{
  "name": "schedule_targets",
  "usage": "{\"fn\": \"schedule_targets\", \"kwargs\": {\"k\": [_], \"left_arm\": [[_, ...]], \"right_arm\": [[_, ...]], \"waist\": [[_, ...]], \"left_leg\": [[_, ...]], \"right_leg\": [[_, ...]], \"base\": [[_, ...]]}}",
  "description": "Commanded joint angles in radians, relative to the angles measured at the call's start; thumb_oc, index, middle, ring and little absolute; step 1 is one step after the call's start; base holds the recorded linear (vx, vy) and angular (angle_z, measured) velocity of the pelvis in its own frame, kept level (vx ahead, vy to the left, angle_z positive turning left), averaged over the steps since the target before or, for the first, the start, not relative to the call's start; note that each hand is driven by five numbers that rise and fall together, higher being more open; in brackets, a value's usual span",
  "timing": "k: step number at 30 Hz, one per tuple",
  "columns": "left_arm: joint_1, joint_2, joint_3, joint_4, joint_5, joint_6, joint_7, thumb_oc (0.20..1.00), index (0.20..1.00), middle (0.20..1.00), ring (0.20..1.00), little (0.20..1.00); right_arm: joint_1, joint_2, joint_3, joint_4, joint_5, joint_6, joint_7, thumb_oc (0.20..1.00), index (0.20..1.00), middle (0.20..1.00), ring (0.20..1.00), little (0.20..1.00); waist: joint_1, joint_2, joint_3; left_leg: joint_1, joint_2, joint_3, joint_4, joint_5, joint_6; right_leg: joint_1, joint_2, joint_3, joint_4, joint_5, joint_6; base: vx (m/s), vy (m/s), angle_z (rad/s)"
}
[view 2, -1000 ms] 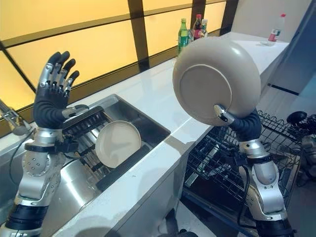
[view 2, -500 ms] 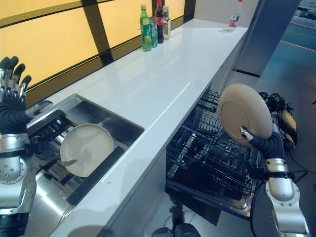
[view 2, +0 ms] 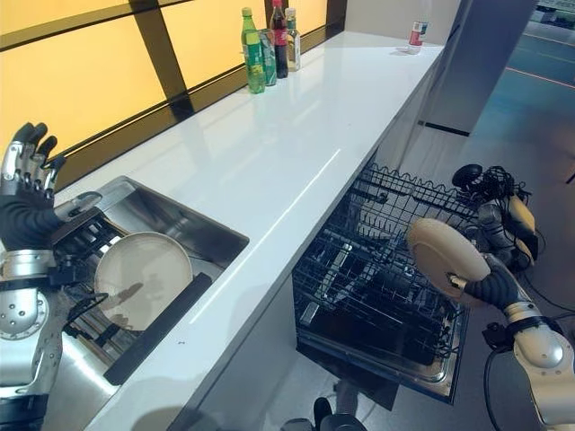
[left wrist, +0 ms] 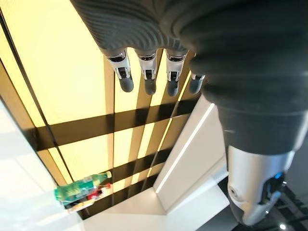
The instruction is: Pick up plates and place into dishwasher.
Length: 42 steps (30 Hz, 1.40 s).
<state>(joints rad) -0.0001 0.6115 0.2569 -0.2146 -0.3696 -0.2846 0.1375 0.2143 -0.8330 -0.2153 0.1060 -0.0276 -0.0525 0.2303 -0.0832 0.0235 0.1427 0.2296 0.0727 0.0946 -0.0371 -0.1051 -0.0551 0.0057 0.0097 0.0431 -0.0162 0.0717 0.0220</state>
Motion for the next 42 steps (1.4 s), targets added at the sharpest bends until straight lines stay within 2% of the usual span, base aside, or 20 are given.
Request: {"fn": "schedule_targets", "kwargs": {"k": [1,10,17,22,25,27,33,42], "left_arm": [[-0.012,0.132,-0.030,0.011,-0.020,-0.006,-0.010,1.000,1.000,1.000,1.000,1.000],[-0.017,0.171,-0.065,0.034,-0.025,-0.006,-0.014,1.000,1.000,1.000,1.000,1.000],[-0.009,0.174,-0.070,0.052,-0.023,-0.017,-0.041,1.000,1.000,1.000,1.000,1.000],[0.005,0.158,-0.074,0.048,-0.011,-0.012,-0.061,1.000,1.000,1.000,1.000,1.000],[-0.009,0.159,-0.091,0.053,-0.003,-0.005,-0.069,1.000,1.000,1.000,1.000,1.000],[-0.026,0.160,-0.113,0.045,0.007,0.015,-0.066,1.000,1.000,1.000,1.000,1.000],[-0.036,0.171,-0.139,0.031,0.004,0.042,-0.065,1.000,1.000,1.000,1.000,1.000],[-0.078,0.184,-0.198,0.014,0.020,0.043,-0.027,1.000,1.000,1.000,1.000,1.000]], "right_arm": [[-0.073,-0.084,0.078,0.072,0.066,-0.035,0.103,0.200,0.200,0.200,0.200,0.200],[-0.111,-0.127,0.181,0.216,0.141,-0.081,0.244,0.200,0.200,0.200,0.200,0.200],[-0.115,-0.133,0.229,0.252,0.069,-0.081,0.307,0.200,0.200,0.200,0.200,0.200],[-0.112,-0.105,0.290,0.279,0.071,-0.067,0.433,0.200,0.200,0.200,0.200,0.200],[-0.114,-0.084,0.334,0.325,0.031,-0.074,0.469,0.200,0.200,0.200,0.200,0.200],[-0.119,-0.065,0.390,0.398,0.003,-0.108,0.463,0.200,0.200,0.200,0.200,0.200],[-0.132,-0.018,0.494,0.486,-0.118,-0.116,0.436,0.200,0.200,0.200,0.200,0.200],[-0.178,0.054,0.601,0.550,-0.097,-0.110,0.431,0.200,0.200,0.200,0.200,0.200]], "waist": [[0.026,-0.079,-0.053],[0.058,-0.078,-0.036],[0.068,-0.067,-0.034],[0.076,-0.056,-0.034],[0.082,-0.054,-0.030],[0.088,-0.051,-0.022],[0.099,-0.041,-0.001],[0.110,-0.024,0.045]], "left_leg": [[-0.142,-0.015,-0.056,0.052,0.049,-0.004],[-0.154,0.014,-0.083,0.048,0.087,-0.033],[-0.157,0.026,-0.092,0.058,0.104,-0.049],[-0.149,0.026,-0.098,0.065,0.110,-0.056],[-0.151,0.026,-0.104,0.075,0.114,-0.056],[-0.146,0.026,-0.110,0.080,0.117,-0.057],[-0.136,0.023,-0.119,0.076,0.125,-0.057],[-0.166,0.009,-0.131,0.078,0.130,-0.049]], "right_leg": [[0.042,-0.039,-0.030,0.044,-0.096,0.072],[0.059,-0.026,-0.062,0.053,-0.111,0.062],[0.074,-0.021,-0.070,0.061,-0.120,0.058],[0.092,-0.021,-0.070,0.059,-0.122,0.057],[0.095,-0.023,-0.068,0.063,-0.118,0.059],[0.102,-0.026,-0.066,0.062,-0.114,0.063],[0.115,-0.040,-0.057,0.046,-0.095,0.079],[0.081,-0.066,-0.050,0.031,-0.066,0.101]], "base": [[0.05,-0.155,0.09],[0.04,-0.113,0.12],[0.05,-0.066,0.03],[0.08,-0.031,0.03],[0.06,-0.041,0.04],[0.08,-0.049,0.01],[0.05,-0.014,0.01],[-0.05,0.011,0.02]]}}
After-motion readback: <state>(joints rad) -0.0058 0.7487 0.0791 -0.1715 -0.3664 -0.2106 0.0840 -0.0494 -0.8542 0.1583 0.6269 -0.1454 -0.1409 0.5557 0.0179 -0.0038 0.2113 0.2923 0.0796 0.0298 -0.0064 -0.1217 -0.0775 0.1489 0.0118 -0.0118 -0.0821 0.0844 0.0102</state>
